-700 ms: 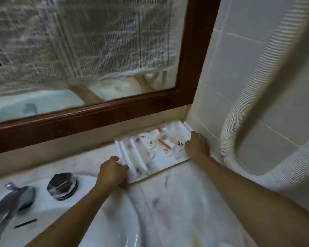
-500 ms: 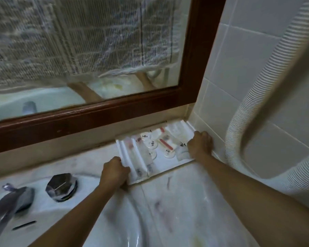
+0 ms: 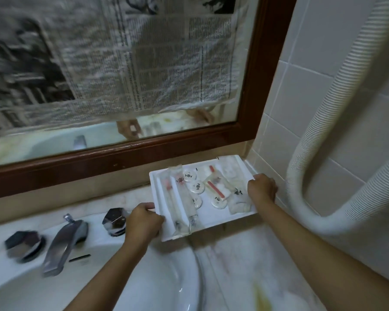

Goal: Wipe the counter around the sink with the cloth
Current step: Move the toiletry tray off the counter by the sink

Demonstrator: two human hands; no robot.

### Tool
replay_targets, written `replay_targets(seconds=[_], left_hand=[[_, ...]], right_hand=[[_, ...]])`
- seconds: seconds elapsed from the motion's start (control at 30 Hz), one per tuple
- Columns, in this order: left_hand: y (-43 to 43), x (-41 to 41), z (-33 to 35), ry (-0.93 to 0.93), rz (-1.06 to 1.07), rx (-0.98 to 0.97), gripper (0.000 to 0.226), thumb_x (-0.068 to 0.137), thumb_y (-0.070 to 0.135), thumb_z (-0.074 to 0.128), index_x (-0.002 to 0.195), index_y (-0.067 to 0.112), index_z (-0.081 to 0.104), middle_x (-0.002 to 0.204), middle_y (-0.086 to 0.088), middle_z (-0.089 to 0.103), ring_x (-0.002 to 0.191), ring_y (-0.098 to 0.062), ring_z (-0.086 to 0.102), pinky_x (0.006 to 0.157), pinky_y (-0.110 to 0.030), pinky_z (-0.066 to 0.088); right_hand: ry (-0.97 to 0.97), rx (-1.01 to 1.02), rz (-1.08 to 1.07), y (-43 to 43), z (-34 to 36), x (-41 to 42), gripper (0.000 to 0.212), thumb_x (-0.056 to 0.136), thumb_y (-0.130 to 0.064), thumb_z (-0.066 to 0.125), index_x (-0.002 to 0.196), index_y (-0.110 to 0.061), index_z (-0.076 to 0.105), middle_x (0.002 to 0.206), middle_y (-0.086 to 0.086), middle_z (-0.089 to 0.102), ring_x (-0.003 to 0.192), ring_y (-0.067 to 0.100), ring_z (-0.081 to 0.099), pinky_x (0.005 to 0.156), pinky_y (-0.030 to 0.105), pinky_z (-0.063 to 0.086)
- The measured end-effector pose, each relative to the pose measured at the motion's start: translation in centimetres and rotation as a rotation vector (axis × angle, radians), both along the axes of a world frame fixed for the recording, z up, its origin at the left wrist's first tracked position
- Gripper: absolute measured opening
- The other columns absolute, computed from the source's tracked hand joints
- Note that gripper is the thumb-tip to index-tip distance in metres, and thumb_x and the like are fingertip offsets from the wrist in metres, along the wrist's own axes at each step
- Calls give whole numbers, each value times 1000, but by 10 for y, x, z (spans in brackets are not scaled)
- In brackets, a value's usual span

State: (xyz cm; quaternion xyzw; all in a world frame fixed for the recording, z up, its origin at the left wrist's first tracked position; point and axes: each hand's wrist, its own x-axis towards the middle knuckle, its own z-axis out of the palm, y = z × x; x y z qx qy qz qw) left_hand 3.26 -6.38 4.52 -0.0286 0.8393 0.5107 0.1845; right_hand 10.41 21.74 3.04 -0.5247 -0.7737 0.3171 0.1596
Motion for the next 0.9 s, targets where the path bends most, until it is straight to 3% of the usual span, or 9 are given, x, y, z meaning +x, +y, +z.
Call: replay_targets(seconds=[0.1, 0.2, 0.33, 0.4, 0.53, 0.67, 0.9], left_hand=[[-46, 27, 22, 7, 41, 72, 29, 77, -3, 58, 94, 21, 60, 79, -2, 66, 78, -23, 64, 69, -40, 59], [-108, 60, 45, 24, 82, 156, 29, 76, -7, 57, 87, 19, 66, 61, 3, 63, 62, -20, 60, 54, -30, 52], [-213, 107, 63, 10, 121, 236, 32, 75, -10, 61, 96, 12, 69, 60, 3, 64, 54, -15, 60, 57, -32, 55], [-269, 130, 67, 17, 134, 247, 33, 76, -10, 61, 99, 12, 69, 54, 8, 62, 48, -10, 59, 58, -32, 56], [-390, 182, 76, 35, 260, 266, 31, 77, -9, 65, 100, 12, 68, 66, 0, 65, 62, -19, 66, 55, -31, 54], [-498, 225, 77, 57, 382, 269, 30, 76, -6, 68, 98, 13, 66, 68, -3, 54, 53, -16, 55, 49, -26, 47], [-647, 276, 74, 74, 655, 280, 26, 78, -8, 67, 96, 10, 62, 75, -10, 57, 55, -20, 58, 42, -24, 44]], right_hand=[[32, -4, -1, -39, 20, 18, 38, 80, -6, 42, 109, -3, 67, 118, 23, 56, 110, 40, 47, 76, 33, 34], [78, -11, 34, -94, 41, 41, 33, 78, -9, 42, 98, -5, 68, 108, 20, 61, 103, 40, 51, 71, 32, 35], [155, -64, 97, -189, 65, 76, 26, 68, -19, 38, 77, -13, 62, 96, 15, 62, 93, 39, 55, 68, 37, 47], [149, -84, 139, -242, 74, 91, 18, 70, -19, 39, 69, -15, 57, 94, 14, 61, 91, 38, 55, 62, 34, 43], [184, -141, 232, -361, 86, 109, 15, 73, -11, 43, 59, -12, 48, 80, 12, 56, 77, 34, 50, 58, 32, 36], [183, -193, 373, -468, 93, 108, 21, 76, -3, 45, 57, -11, 38, 66, 11, 44, 66, 28, 39, 58, 34, 28], [106, -170, 672, -638, 85, 77, 18, 81, -5, 49, 63, -5, 53, 69, 12, 53, 77, 35, 51, 65, 35, 36]])
